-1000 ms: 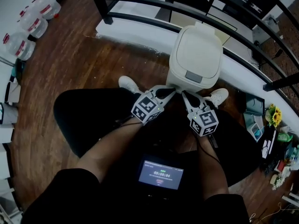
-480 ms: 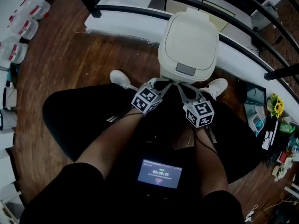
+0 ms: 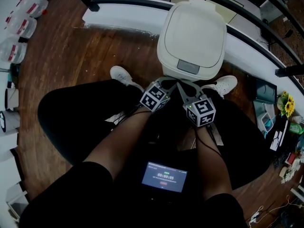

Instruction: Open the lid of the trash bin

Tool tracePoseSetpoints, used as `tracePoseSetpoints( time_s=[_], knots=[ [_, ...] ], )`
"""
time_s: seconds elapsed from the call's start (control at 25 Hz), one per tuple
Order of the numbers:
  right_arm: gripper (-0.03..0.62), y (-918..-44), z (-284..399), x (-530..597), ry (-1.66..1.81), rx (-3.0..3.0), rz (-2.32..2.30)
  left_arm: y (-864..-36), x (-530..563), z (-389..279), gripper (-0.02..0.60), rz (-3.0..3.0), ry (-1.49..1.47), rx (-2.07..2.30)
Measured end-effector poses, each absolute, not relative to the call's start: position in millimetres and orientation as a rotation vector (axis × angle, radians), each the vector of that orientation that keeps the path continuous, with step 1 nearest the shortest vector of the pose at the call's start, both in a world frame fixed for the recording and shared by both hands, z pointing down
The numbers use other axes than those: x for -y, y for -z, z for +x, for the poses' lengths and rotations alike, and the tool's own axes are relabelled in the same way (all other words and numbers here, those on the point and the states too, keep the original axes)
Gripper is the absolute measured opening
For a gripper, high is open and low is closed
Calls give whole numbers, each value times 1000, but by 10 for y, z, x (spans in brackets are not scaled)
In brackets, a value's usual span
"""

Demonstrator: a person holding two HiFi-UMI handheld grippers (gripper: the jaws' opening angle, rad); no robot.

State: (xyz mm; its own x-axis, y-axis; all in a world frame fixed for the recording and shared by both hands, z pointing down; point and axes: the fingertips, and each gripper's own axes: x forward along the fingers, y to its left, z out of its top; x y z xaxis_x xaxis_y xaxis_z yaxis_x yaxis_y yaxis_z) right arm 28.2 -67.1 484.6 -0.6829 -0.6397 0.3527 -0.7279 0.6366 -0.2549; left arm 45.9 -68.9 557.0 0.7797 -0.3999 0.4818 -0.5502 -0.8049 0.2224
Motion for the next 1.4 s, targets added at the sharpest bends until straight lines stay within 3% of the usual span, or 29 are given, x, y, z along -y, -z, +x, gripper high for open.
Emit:
tracePoseSetpoints(
  time_s=[1.4],
  knots=[
    [18,-5281,349,857,-664,2586,1029,-6800,1152,379,32,2313,-783,932]
  ],
)
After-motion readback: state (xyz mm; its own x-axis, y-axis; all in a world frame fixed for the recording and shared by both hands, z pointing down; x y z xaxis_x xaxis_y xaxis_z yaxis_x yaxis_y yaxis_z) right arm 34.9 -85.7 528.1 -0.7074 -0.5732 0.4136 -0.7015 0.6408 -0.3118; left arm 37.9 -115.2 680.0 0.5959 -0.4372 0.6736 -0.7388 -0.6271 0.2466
